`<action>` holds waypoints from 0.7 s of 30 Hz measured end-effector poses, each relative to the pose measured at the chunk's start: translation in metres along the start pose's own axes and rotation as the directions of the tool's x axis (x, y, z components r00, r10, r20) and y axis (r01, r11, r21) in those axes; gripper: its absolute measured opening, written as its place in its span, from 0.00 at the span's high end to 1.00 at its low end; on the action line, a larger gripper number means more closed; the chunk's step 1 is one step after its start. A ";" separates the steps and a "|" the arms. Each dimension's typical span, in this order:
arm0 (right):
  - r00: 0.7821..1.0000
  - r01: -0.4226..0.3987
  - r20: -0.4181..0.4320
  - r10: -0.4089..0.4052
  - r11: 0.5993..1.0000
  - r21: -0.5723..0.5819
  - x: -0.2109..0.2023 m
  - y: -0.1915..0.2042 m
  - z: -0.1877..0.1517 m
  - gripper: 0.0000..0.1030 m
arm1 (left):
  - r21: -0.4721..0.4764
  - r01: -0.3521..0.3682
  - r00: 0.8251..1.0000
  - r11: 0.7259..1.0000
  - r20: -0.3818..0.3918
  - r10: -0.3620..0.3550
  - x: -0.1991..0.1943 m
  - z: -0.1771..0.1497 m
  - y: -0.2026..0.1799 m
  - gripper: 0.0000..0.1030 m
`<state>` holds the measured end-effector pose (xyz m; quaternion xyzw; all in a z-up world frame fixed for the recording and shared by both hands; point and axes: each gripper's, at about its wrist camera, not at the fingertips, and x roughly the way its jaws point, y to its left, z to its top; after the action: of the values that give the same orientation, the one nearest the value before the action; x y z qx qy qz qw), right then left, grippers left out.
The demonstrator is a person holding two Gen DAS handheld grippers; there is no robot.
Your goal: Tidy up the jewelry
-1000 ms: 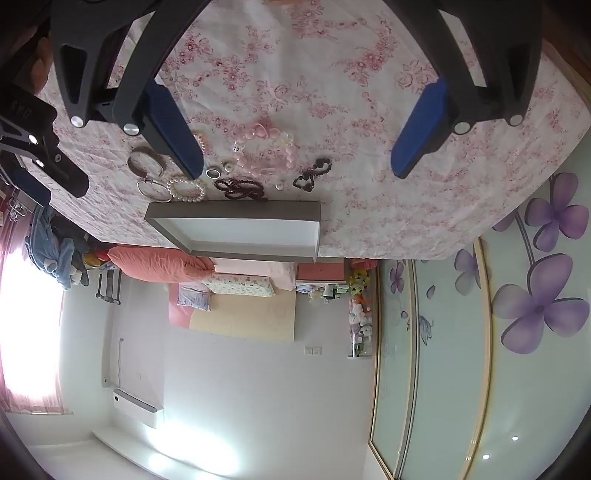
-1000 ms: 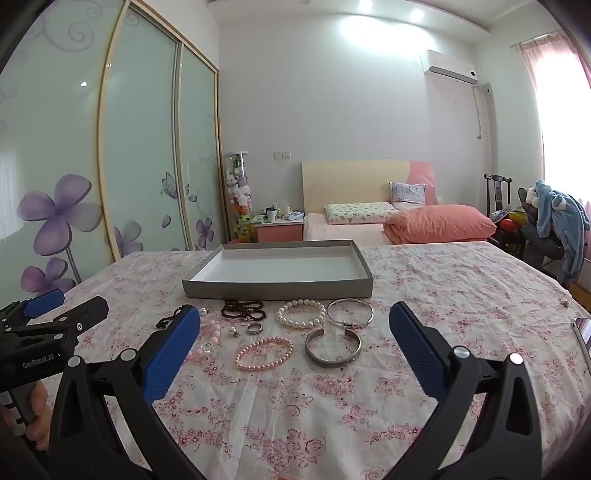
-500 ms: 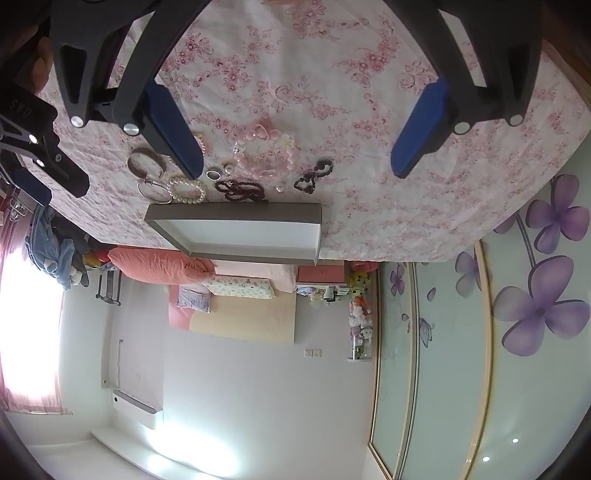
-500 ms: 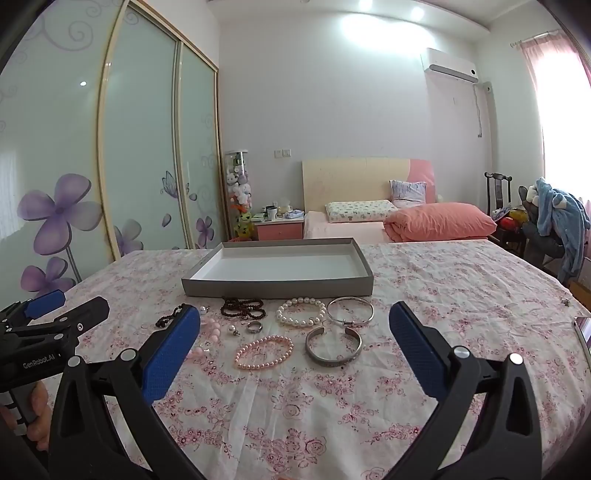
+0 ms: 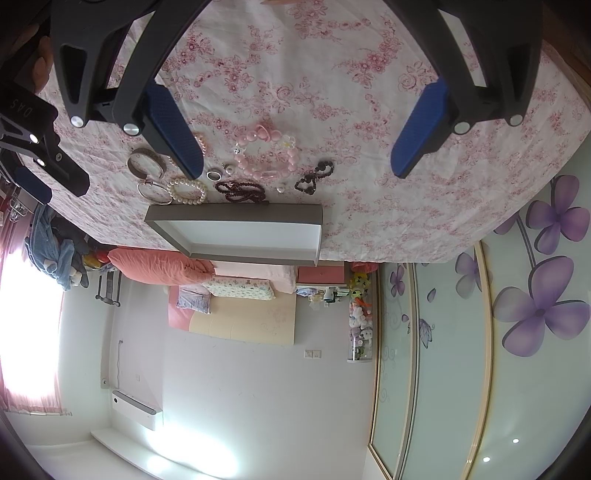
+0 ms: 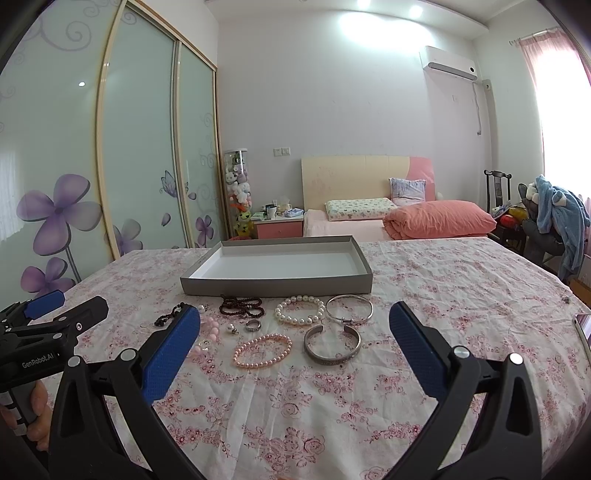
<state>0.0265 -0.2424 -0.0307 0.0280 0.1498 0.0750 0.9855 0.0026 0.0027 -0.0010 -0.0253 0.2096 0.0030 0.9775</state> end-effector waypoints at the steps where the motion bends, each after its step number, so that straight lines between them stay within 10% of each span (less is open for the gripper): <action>1: 1.000 0.000 -0.001 0.000 1.000 0.000 0.000 0.000 0.000 0.02 | 0.000 0.000 1.000 1.000 0.000 0.000 0.000 0.000 0.000 0.04; 21: 1.000 -0.001 -0.003 0.001 1.000 0.001 0.000 0.000 0.000 0.02 | -0.001 0.000 1.000 1.000 -0.002 0.000 0.001 0.000 0.000 0.04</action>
<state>0.0266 -0.2419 -0.0311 0.0286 0.1512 0.0755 0.9852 0.0037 0.0031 -0.0013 -0.0259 0.2107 0.0030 0.9772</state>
